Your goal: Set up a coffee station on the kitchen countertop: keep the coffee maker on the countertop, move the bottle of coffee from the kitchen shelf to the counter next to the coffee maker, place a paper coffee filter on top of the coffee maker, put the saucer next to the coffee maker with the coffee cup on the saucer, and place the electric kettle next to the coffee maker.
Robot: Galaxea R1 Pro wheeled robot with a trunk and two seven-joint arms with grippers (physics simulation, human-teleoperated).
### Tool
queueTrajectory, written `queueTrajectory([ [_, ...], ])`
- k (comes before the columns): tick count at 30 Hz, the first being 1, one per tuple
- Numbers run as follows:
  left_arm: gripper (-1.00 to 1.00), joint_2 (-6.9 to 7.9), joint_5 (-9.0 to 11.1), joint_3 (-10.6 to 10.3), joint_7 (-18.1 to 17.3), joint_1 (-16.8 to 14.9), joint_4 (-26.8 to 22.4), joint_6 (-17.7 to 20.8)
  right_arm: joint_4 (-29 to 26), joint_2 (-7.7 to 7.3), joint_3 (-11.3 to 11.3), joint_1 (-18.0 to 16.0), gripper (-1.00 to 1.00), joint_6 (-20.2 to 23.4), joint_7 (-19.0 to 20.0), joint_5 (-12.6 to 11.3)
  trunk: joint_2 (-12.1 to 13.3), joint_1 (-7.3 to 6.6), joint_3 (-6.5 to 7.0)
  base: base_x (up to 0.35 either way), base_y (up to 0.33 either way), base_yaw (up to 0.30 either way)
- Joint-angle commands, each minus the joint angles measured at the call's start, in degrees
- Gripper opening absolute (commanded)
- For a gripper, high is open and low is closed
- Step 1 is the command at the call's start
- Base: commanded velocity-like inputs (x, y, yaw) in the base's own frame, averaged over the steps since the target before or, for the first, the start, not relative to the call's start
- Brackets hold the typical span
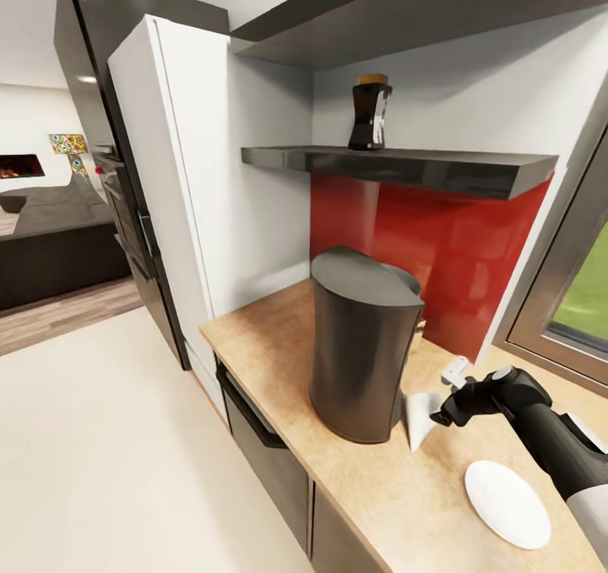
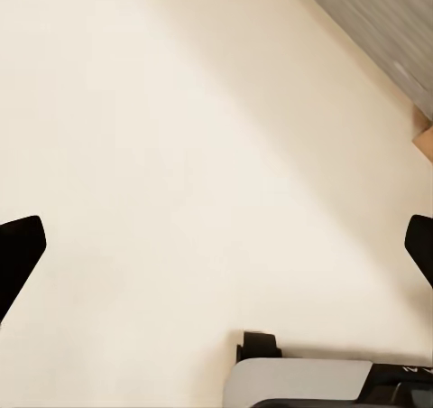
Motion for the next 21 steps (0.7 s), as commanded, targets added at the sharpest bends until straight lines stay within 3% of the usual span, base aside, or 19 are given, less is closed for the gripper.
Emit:
queueTrajectory([
  [1,1.0,-0.02,0.01,0.27,-0.06,-0.06,0.06,-0.2,-0.06,-0.03,0.14,-0.05,1.0,-0.06,0.45,0.85,-0.11,0.06,-0.14,0.064,0.011,0.0],
  [10,1.0,-0.02,0.01,0.27,-0.06,-0.06,0.06,-0.16,0.02,-0.03,0.51,-0.05,1.0,-0.06,0.47,0.85,-0.11,0.06,-0.14,0.01,0.002,0.0],
  [15,1.0,-0.02,0.01,0.27,-0.06,-0.06,0.06,-0.12,-0.03,-0.03,3.37,-0.05,1.0,-0.06,0.61,0.92,-0.11,0.06,-0.14,0.0,0.0,0.0],
  [21,1.0,-0.02,0.01,0.27,-0.06,-0.06,0.06,-0.11,-0.05,-0.03,3.8,-0.05,1.0,-0.13,0.77,0.94,-0.11,0.06,-0.14,0.0,0.0,0.0],
])
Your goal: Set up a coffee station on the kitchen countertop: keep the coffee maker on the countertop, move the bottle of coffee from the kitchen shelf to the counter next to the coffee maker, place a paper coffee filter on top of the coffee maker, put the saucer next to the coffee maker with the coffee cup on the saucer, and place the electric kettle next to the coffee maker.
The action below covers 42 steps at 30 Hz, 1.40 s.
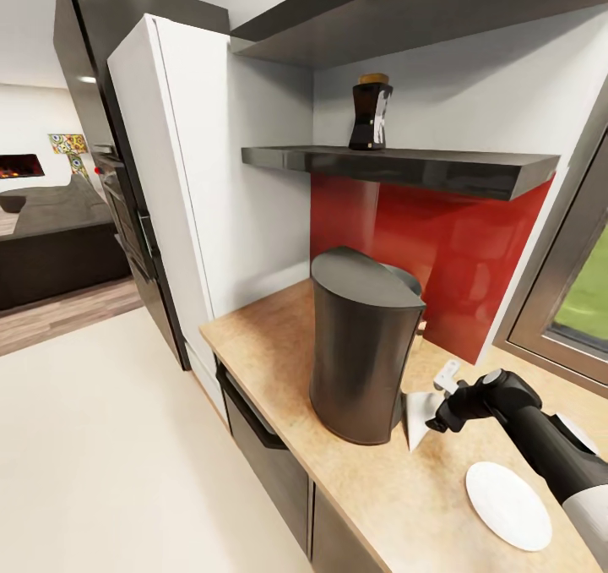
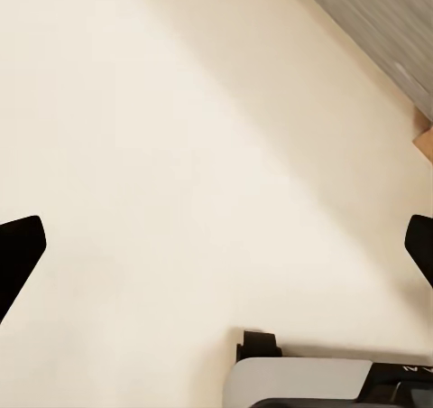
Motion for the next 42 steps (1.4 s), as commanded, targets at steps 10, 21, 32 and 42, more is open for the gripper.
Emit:
queueTrajectory([
  [10,1.0,-0.02,0.01,0.27,-0.06,-0.05,0.05,-0.19,-0.08,-0.12,3.9,-0.07,1.0,-1.12,0.52,0.81,-0.13,0.04,-0.13,0.0,0.0,0.0],
  [21,1.0,-0.02,0.0,0.27,-0.06,-0.05,0.05,-0.19,-0.09,-0.18,4.0,-0.07,-1.0,-1.56,3.9,1.0,-0.13,0.04,-0.13,0.0,0.0,0.0],
  [32,1.0,-0.02,0.0,0.27,-0.06,-0.05,0.05,-0.19,-0.08,-0.21,4.03,-0.07,-1.0,-1.57,3.99,2.43,-0.13,0.04,-0.13,0.0,0.0,0.0],
  [42,1.0,-0.02,-0.07,0.27,-0.06,-0.05,0.05,-0.19,-0.08,-0.21,4.04,-0.07,-1.0,-1.58,3.99,4.03,-0.13,0.04,-0.13,0.0,0.0,0.0],
])
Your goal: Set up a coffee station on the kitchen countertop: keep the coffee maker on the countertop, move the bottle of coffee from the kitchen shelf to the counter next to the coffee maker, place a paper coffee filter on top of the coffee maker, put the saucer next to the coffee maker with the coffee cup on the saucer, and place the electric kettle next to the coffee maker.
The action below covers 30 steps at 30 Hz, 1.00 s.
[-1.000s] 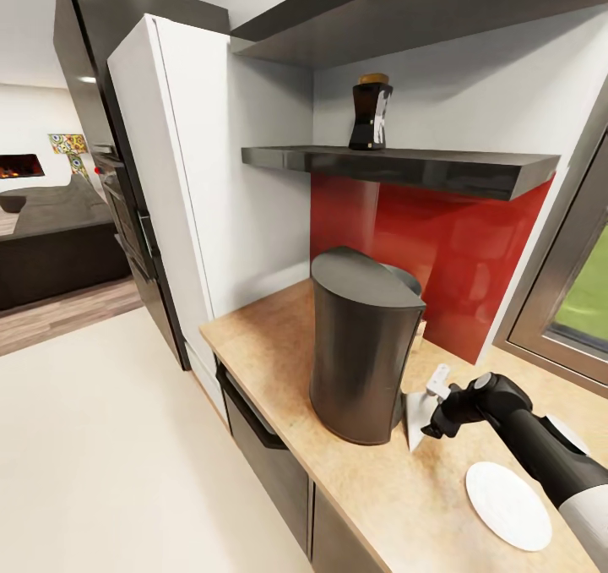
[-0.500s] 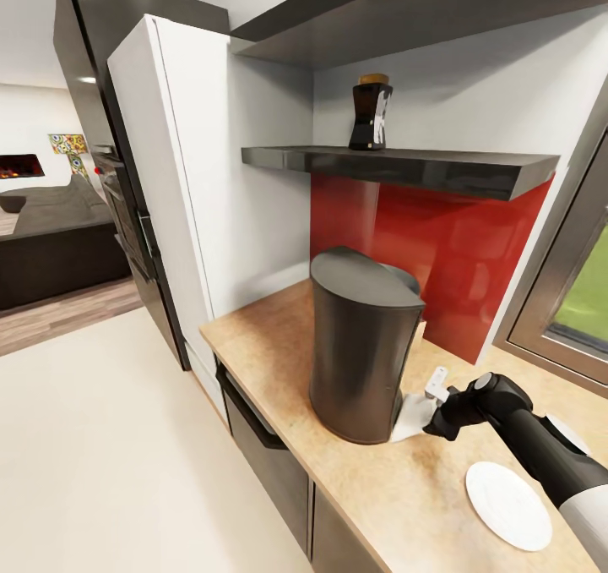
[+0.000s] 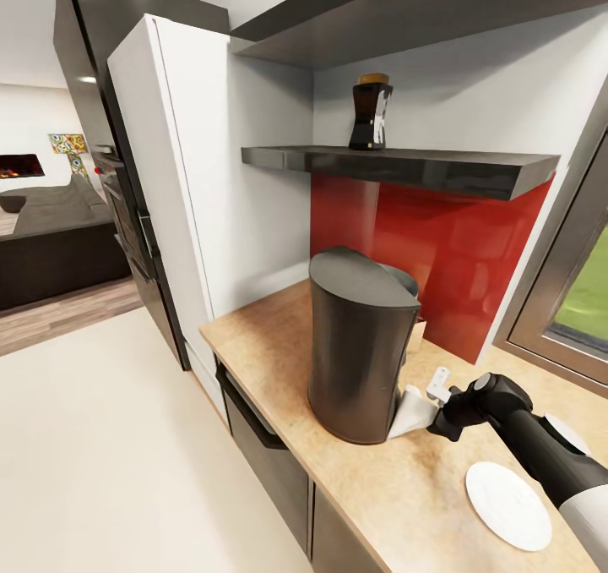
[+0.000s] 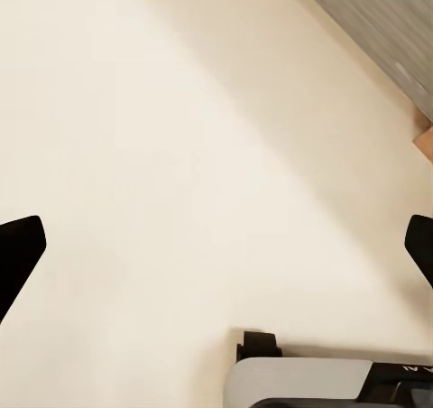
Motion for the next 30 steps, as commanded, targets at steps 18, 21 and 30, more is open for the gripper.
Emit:
queueTrajectory([
  [18,1.0,-0.02,-0.18,0.28,-0.06,-0.05,0.05,-0.23,-0.08,-0.04,0.1,-0.07,-1.0,0.15,0.33,0.51,-0.13,0.04,-0.13,-0.075,-0.027,0.0],
  [21,1.0,-0.02,-0.18,0.28,-0.06,-0.05,0.05,-0.25,-0.08,-0.04,0.1,-0.07,-1.0,0.15,0.33,0.52,-0.13,0.04,-0.13,-0.279,-0.117,0.0],
  [30,1.0,-0.02,-0.18,0.28,-0.06,-0.05,0.05,-0.2,-0.65,0.03,-0.26,-0.07,-1.0,0.17,0.33,0.59,-0.13,0.04,-0.13,-0.285,-0.12,0.0],
])
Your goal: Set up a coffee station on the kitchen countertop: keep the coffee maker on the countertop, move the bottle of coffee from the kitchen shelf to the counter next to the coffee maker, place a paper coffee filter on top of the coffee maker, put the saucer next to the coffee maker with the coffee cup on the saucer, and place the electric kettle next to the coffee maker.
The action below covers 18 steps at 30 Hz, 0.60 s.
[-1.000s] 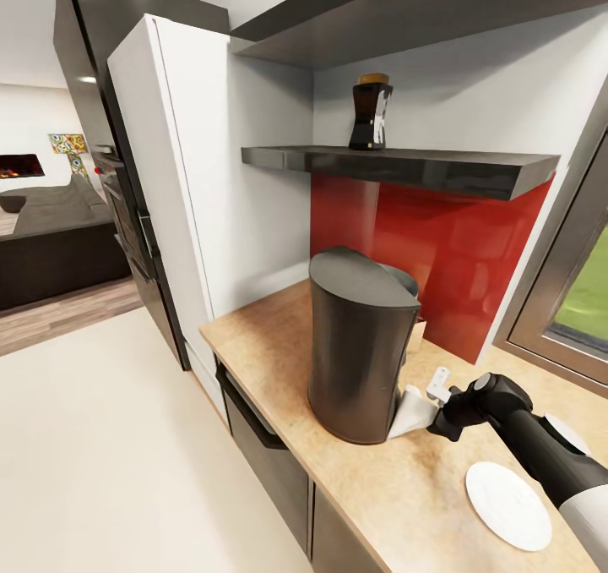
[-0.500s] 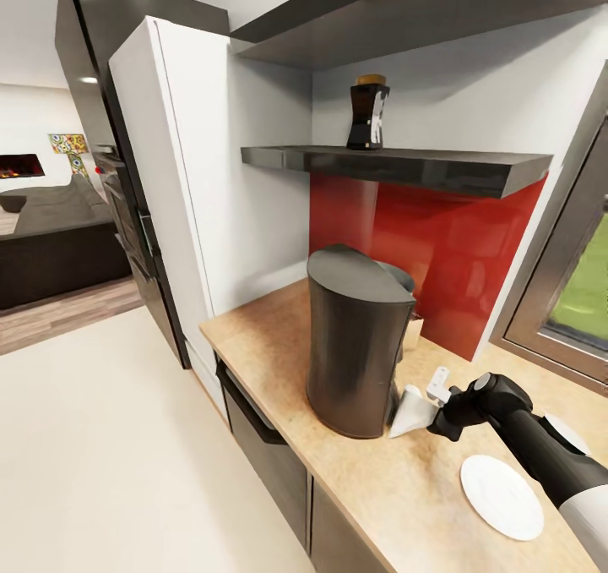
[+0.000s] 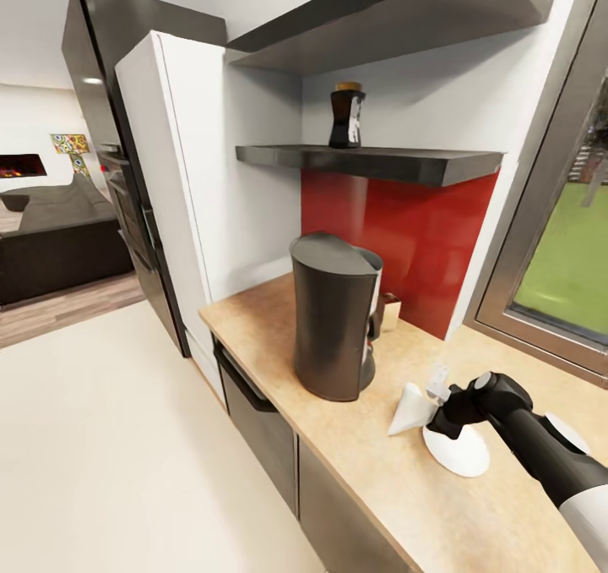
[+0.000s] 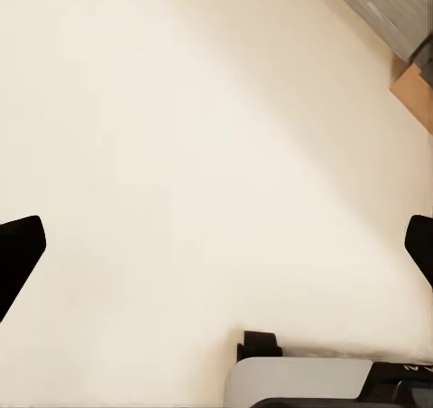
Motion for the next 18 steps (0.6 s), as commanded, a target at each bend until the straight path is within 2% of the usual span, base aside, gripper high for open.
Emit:
queueTrajectory([
  [1,1.0,-0.02,-0.01,0.29,-0.05,-0.05,0.05,-0.19,-0.72,-0.07,-0.07,-0.12,-1.0,0.22,0.31,0.44,-0.14,0.01,-0.14,-0.285,-0.121,0.0],
  [5,1.0,-0.02,-0.01,0.29,-0.05,-0.05,0.05,-0.2,-3.53,-0.08,-0.27,-0.15,-1.0,0.3,0.19,0.44,-0.14,0.01,-0.14,-0.284,-0.119,0.0],
  [8,1.0,-0.01,-0.01,0.29,-0.05,-0.05,0.05,-0.19,-9.01,-0.1,-0.31,-0.15,-1.0,0.49,-0.01,0.75,-0.14,0.01,-0.14,-0.151,-0.064,0.0],
  [9,1.0,0.0,-0.01,0.29,-0.05,-0.05,0.05,-0.19,-11.42,-0.1,-0.31,-0.15,-1.0,0.54,-0.05,1.96,-0.14,0.01,-0.14,-0.04,-0.017,0.0],
  [11,1.0,0.03,-0.01,0.29,-0.05,-0.05,0.05,-0.19,-14.04,-0.04,-0.31,-0.16,-1.0,0.64,-0.07,5.81,-0.14,0.01,-0.14,-0.021,-0.009,0.0],
  [13,1.0,0.0,-0.01,0.29,-0.05,-0.05,0.05,-0.19,-15.52,0.14,-0.31,-0.2,-1.0,0.79,-0.08,11.4,-0.14,0.01,-0.14,-0.009,-0.004,0.0],
  [15,1.0,0.03,-0.01,0.29,-0.05,-0.05,0.05,-0.19,-17.0,0.76,-0.73,-0.36,-1.0,0.91,-0.06,19.48,-0.14,0.01,-0.14,-0.002,-0.001,0.0],
  [17,1.0,0.05,-0.01,0.29,-0.05,-0.05,0.05,-0.19,-17.36,1.01,-0.98,-1.72,-1.0,1.03,-0.08,21.88,-0.14,0.01,-0.14,0.0,0.0,0.0],
  [18,1.0,0.04,-0.01,0.29,-0.05,-0.05,0.05,-0.19,-17.46,1.13,-1.06,-4.08,-1.0,1.94,-0.08,23.04,-0.14,0.01,-0.14,0.0,0.0,0.0],
])
